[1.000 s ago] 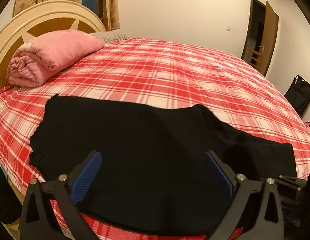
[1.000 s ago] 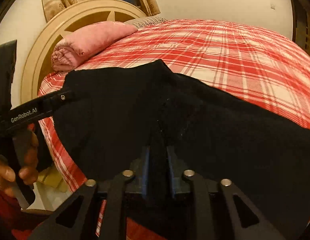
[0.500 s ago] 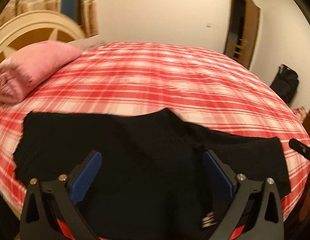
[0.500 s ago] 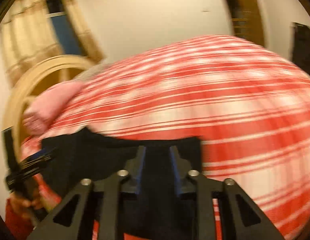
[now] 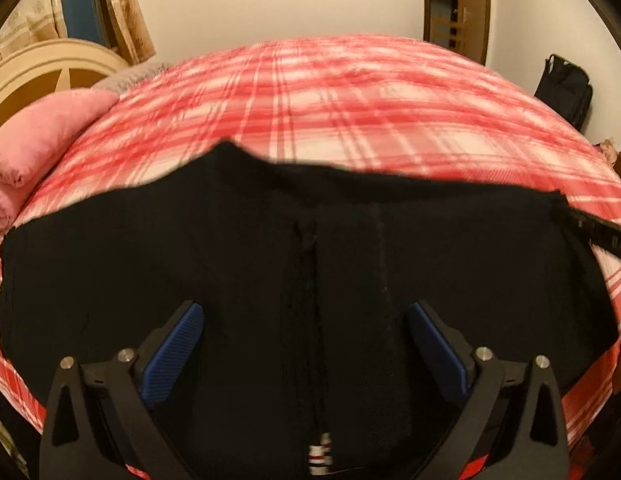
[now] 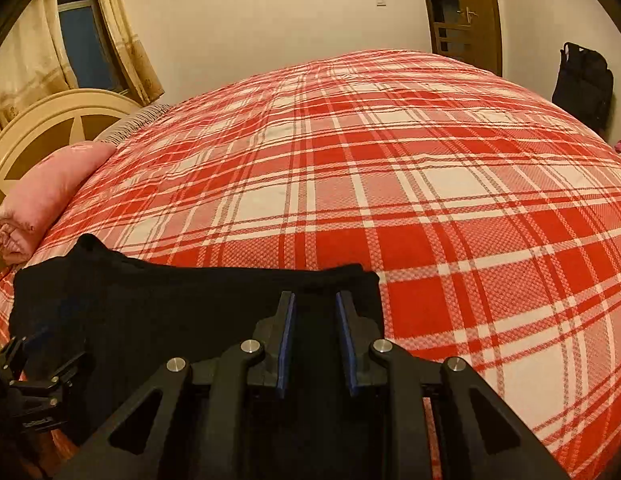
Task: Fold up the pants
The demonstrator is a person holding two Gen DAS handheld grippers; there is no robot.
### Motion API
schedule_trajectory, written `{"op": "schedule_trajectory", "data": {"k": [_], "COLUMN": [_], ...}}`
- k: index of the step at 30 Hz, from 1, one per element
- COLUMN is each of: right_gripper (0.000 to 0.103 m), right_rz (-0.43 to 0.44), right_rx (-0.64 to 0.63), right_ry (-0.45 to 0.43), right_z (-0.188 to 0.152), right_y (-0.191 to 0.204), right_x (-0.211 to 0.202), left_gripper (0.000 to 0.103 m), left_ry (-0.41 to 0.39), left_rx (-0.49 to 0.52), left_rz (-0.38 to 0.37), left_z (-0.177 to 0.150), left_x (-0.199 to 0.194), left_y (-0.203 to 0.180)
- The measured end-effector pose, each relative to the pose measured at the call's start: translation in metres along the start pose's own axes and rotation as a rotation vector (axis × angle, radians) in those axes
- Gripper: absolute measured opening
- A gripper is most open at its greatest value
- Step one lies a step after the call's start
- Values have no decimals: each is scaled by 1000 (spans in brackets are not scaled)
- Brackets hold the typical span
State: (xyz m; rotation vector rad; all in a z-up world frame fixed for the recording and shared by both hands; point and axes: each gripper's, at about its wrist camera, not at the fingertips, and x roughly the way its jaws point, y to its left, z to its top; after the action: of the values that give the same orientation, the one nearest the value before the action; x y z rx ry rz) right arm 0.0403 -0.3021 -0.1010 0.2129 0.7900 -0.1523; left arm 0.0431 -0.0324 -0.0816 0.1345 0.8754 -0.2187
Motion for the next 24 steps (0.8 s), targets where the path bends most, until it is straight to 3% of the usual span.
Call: {"op": "schedule_trajectory", "data": {"k": [5, 9, 14, 16, 22, 24], "right_gripper": [22, 23, 23, 23, 23, 31], "right_rz": [-61, -96, 81, 191, 328, 339], "right_rx": [-70, -110, -211, -266, -374, -402], "right_ry": [-44, -26, -138, -95, 32, 43], "right_z": [-4, 2, -5, -14, -53, -71], "right_y": [11, 27, 80, 112, 177, 192], "right_x": [1, -10, -50, -47, -15, -10], "left_gripper": [103, 103, 103, 103, 103, 103], "left_ry": [7, 18, 2, -14, -112, -118], "left_rx": [-23, -22, -43, -79, -245, -339], "left_rz": [-6, -9, 25, 38, 135, 198], "left_z": [-1, -1, 5, 5, -13, -26], "left_x": [0, -2, -10, -17, -48, -55], "left_y": [0, 1, 23, 41, 119, 156]}}
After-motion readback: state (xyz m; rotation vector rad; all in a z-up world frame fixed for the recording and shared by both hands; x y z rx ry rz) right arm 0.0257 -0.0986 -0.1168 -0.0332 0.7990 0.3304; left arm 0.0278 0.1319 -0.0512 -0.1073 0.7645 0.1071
